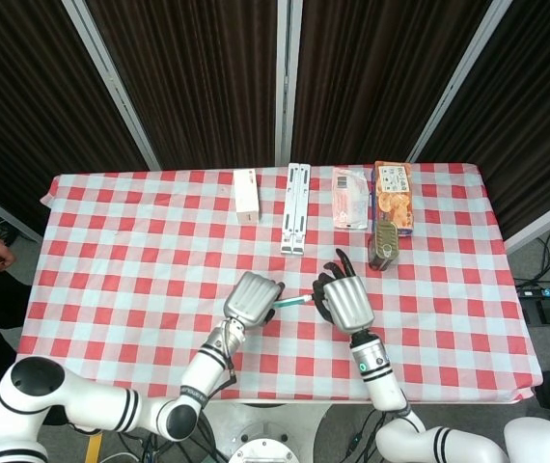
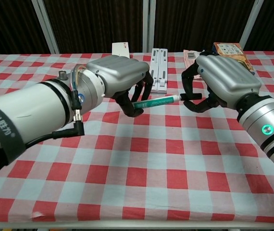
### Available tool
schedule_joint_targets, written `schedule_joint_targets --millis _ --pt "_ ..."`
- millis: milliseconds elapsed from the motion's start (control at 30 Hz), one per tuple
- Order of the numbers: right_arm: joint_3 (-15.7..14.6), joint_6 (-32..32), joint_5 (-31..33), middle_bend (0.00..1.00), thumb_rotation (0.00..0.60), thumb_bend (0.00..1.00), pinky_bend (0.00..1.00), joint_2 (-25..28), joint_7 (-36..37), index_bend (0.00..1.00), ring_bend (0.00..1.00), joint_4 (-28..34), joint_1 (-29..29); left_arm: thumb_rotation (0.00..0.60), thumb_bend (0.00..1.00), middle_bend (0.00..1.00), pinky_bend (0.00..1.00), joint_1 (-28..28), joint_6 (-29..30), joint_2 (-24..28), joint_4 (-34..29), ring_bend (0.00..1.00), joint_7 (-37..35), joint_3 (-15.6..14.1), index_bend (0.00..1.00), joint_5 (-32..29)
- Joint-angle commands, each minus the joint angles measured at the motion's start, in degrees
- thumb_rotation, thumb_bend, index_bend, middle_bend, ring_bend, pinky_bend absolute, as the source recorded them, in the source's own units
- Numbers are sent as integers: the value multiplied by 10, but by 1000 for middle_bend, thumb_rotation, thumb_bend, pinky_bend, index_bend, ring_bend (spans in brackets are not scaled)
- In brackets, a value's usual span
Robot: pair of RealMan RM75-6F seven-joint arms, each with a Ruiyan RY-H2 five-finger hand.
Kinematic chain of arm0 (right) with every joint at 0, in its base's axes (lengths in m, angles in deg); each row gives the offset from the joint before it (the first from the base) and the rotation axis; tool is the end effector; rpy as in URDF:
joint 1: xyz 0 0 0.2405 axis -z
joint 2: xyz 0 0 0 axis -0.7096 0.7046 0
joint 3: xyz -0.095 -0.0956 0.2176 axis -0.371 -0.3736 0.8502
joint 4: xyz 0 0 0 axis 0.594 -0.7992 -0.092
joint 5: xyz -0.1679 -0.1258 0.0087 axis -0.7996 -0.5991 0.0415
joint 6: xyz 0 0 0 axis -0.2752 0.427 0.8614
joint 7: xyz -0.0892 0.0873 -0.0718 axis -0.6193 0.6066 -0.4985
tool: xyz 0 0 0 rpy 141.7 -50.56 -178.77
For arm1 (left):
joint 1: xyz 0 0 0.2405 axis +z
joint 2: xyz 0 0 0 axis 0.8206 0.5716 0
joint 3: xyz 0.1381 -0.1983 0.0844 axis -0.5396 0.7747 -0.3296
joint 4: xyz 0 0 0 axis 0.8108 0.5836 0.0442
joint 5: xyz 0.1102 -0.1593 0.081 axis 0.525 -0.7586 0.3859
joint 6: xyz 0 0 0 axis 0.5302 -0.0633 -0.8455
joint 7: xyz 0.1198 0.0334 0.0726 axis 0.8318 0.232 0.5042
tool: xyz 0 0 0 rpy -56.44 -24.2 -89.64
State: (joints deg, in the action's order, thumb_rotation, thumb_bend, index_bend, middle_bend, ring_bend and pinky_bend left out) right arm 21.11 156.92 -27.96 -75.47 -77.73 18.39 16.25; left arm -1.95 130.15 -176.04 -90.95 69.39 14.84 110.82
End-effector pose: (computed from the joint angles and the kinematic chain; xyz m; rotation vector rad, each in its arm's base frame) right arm -0.1440 -0.2849 -0.0579 1.6352 -0.8255 1.1671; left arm -0.0192 0.2940 -0.0868 -2.0109 -0.8096 -0.8497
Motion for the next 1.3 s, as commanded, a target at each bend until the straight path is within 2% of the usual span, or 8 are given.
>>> schedule_joint_targets --millis 33,267,567,733,867,933,1133,1300 --pt "-1 5 2 681 600 290 120 1 6 779 308 -7 4 600 416 577 848 4 2 5 -2 875 -3 -5 560 1" --pt "-14 4 16 686 600 289 121 10 32 790 308 -36 22 600 416 577 848 25 4 18 13 875 -25 -23 560 3" --pt "-20 -14 37 659 600 268 120 -3 68 767 305 -91 32 600 375 567 839 60 -15 12 97 862 -78 -64 552 43" --pt "-26 -39 44 505 600 46 29 2 87 580 218 -93 31 600 218 513 832 76 -35 23 111 851 -120 -75 464 76" --pt "-24 -65 64 248 600 0 0 20 80 330 20 -69 31 600 180 468 830 87 -36 31 111 847 -141 -75 382 96" --pt "-22 -63 66 197 600 0 0 26 79 280 0 -59 33 600 168 463 829 92 -31 35 108 845 -147 -72 375 102" --pt "-27 -33 56 178 600 0 0 54 88 251 0 -22 51 600 154 447 807 123 21 60 80 764 -170 -64 374 138" --pt "-56 37 14 172 600 0 0 105 109 227 0 32 93 600 153 414 657 176 109 109 38 566 -186 -72 374 184"
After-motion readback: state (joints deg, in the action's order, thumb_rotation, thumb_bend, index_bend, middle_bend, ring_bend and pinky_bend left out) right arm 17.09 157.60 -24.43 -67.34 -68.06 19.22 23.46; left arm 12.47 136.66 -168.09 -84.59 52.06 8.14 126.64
